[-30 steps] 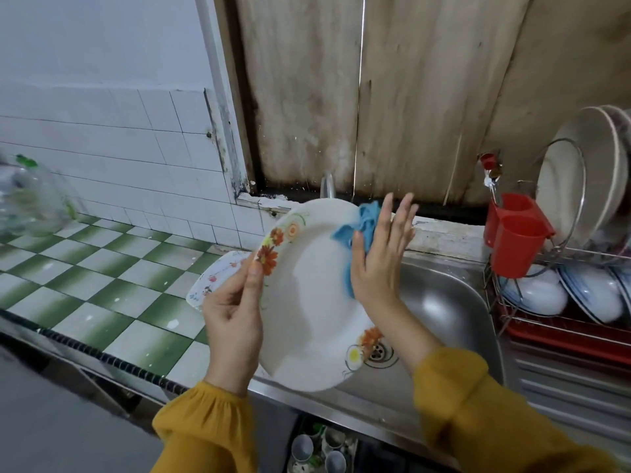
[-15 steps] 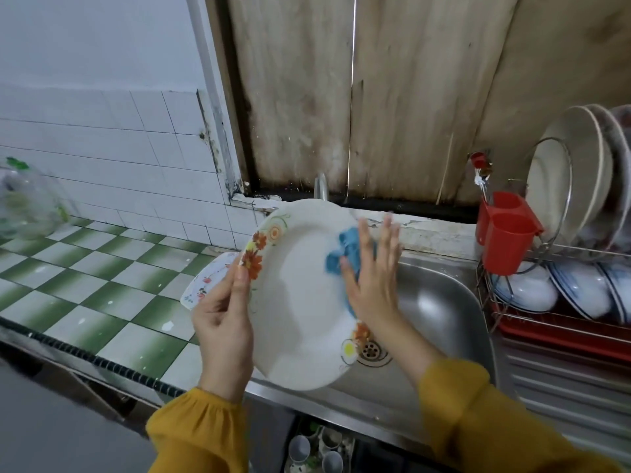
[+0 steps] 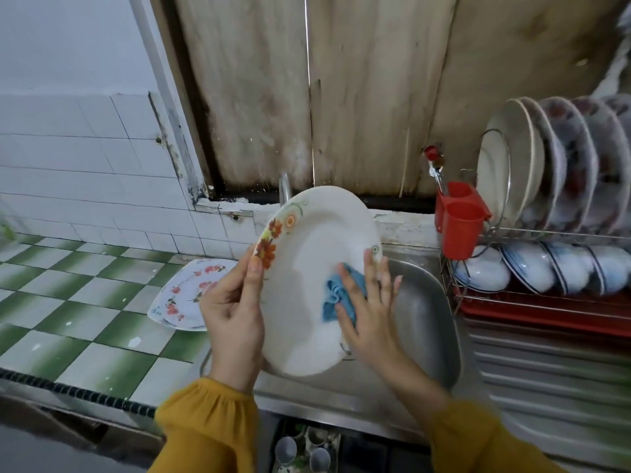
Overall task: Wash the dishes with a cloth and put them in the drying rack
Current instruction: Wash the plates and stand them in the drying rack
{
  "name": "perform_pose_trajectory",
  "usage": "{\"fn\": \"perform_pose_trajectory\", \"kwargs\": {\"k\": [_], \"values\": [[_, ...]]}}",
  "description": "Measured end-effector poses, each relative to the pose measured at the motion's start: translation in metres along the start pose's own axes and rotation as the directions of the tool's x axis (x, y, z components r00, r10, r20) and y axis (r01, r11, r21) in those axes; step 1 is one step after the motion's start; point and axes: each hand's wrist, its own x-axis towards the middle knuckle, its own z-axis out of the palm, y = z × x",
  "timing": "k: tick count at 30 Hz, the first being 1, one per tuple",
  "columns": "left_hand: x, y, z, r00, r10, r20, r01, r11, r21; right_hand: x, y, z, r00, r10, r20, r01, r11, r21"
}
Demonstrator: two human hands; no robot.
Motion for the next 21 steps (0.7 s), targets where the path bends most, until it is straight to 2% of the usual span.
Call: {"fn": "perform_pose_trajectory", "kwargs": {"k": [3, 5, 7, 9, 11, 12, 13, 14, 15, 17, 21], "values": [[-0.004, -0.003, 0.015, 1.0, -0.015, -0.015, 0.014, 1.0, -0.015, 0.014, 0.017, -0.029, 0.951, 0.264, -0.162, -0.232, 0.953, 0.196], [-0.003, -0.002, 0.022, 0.999, -0.04, -0.029, 0.039, 0.998, -0.04, 0.022, 0.022, -0.053, 0.878, 0.39, -0.278, -0.282, 0.89, 0.357], [-0.004, -0.003, 0.028, 0.994, -0.093, -0.057, 0.087, 0.992, -0.093, 0.025, 0.029, -0.077, 0.766, 0.553, -0.328, -0.386, 0.804, 0.453], [-0.006, -0.006, 0.037, 0.979, -0.167, -0.113, 0.149, 0.977, -0.153, 0.025, 0.037, -0.102, 0.62, 0.746, -0.243, -0.531, 0.627, 0.57], [-0.009, -0.01, 0.046, 0.96, -0.232, -0.158, 0.197, 0.958, -0.208, 0.022, 0.036, -0.129, 0.518, 0.852, -0.073, -0.545, 0.395, 0.74], [-0.011, -0.014, 0.053, 0.951, -0.266, -0.159, 0.228, 0.948, -0.222, 0.019, 0.034, -0.144, 0.506, 0.862, 0.028, -0.517, 0.277, 0.81], [-0.014, -0.016, 0.06, 0.941, -0.304, -0.148, 0.265, 0.935, -0.238, 0.016, 0.029, -0.157, 0.524, 0.843, 0.123, -0.491, 0.181, 0.852], [-0.015, -0.019, 0.067, 0.933, -0.336, -0.127, 0.296, 0.919, -0.258, 0.012, 0.024, -0.169, 0.558, 0.81, 0.179, -0.479, 0.138, 0.867], [-0.018, -0.021, 0.074, 0.924, -0.368, -0.1, 0.328, 0.901, -0.284, 0.008, 0.021, -0.179, 0.593, 0.782, 0.193, -0.472, 0.143, 0.87], [-0.025, -0.023, 0.092, 0.911, -0.41, -0.038, 0.381, 0.875, -0.299, -0.002, 0.017, -0.198, 0.647, 0.754, 0.115, -0.426, 0.232, 0.874], [-0.041, -0.025, 0.126, 0.898, -0.432, 0.087, 0.438, 0.859, -0.266, -0.016, 0.028, -0.23, 0.613, 0.79, 0.007, -0.451, 0.342, 0.824]]}}
